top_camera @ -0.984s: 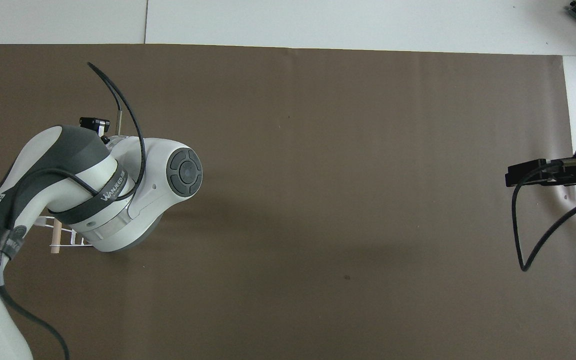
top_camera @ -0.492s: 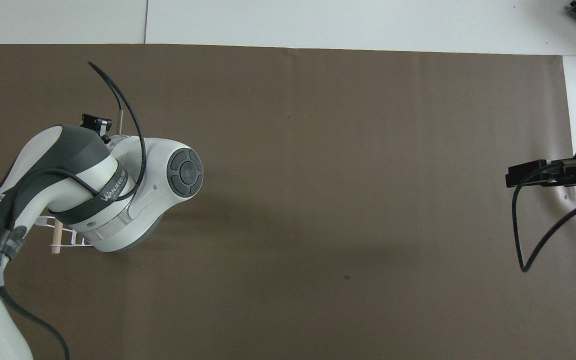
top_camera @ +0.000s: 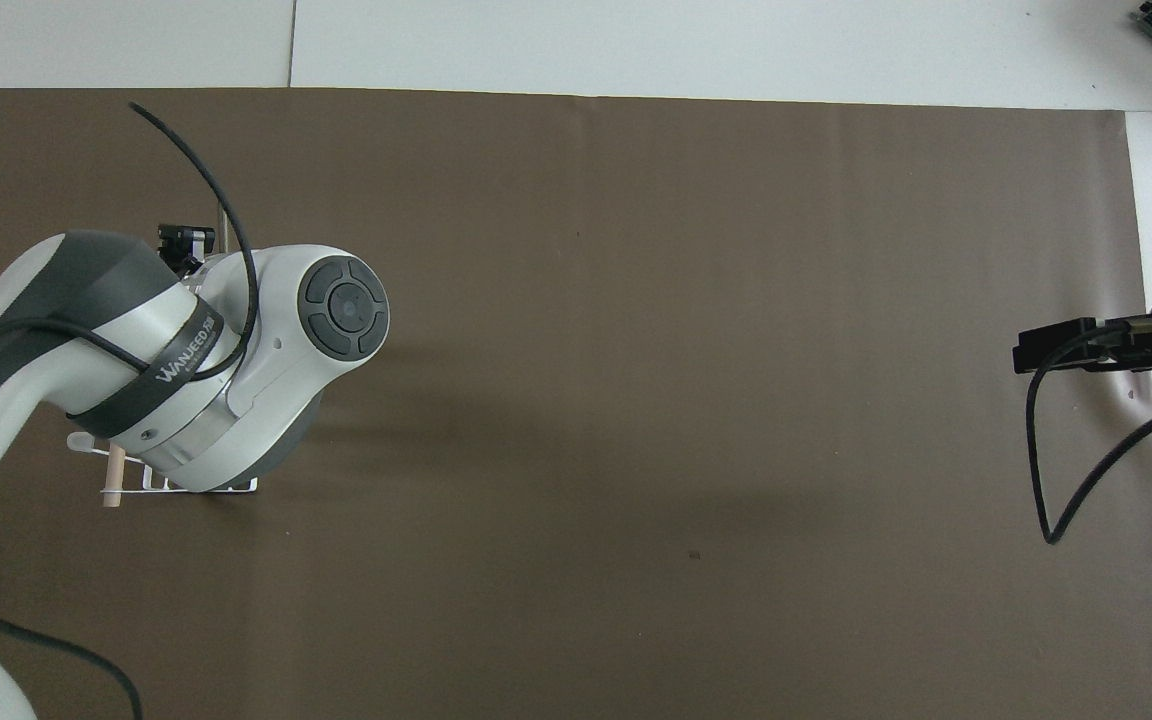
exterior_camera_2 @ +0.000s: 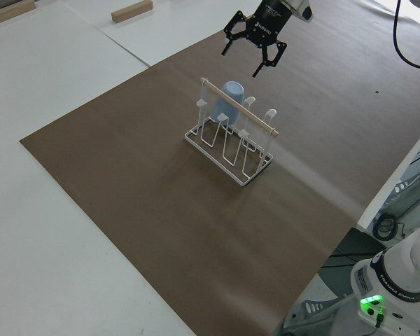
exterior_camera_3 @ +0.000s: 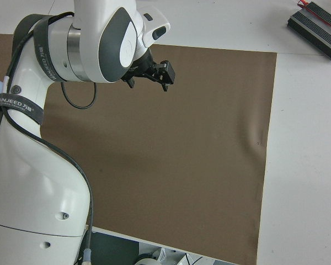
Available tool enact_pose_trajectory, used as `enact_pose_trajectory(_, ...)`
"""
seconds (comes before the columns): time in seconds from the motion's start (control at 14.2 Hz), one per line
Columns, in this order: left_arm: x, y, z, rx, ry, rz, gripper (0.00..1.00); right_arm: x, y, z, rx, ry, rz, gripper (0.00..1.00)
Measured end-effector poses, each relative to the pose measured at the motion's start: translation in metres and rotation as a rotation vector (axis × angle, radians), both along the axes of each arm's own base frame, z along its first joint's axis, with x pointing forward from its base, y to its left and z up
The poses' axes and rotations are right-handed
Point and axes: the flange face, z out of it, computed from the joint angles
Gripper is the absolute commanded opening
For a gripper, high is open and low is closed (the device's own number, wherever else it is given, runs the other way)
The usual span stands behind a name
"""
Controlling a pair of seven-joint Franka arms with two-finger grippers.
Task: Hang cup on cup holder
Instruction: 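Carry the cup to the rack with the left gripper while the right gripper retracts, then hang the cup on the rack and release with the left gripper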
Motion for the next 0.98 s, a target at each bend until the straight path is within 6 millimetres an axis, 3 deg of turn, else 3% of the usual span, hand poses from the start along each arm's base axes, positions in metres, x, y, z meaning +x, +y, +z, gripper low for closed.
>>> enact_pose_trajectory(0.28,-0.001,-0.005,0.015,-0.174,-0.09,0.274,1.0,0.0,0.005,-0.006,-0.001,0.022,0.009,1.0)
enact_pose_trajectory(0.63,0.004,0.036,0.05,-0.363,-0.165,0.574,1.0,0.0,0.002,-0.005,-0.001,0.021,0.003,1.0)
enact_pose_trajectory(0.77,-0.002,0.045,0.067,-0.427,-0.203,0.697,1.0,0.0,0.002,-0.005,0.0,0.021,0.003,1.0)
enact_pose_trajectory(0.98,-0.014,0.05,0.072,-0.486,-0.206,0.835,1.0,0.0,0.002,-0.005,0.0,0.021,0.003,1.0)
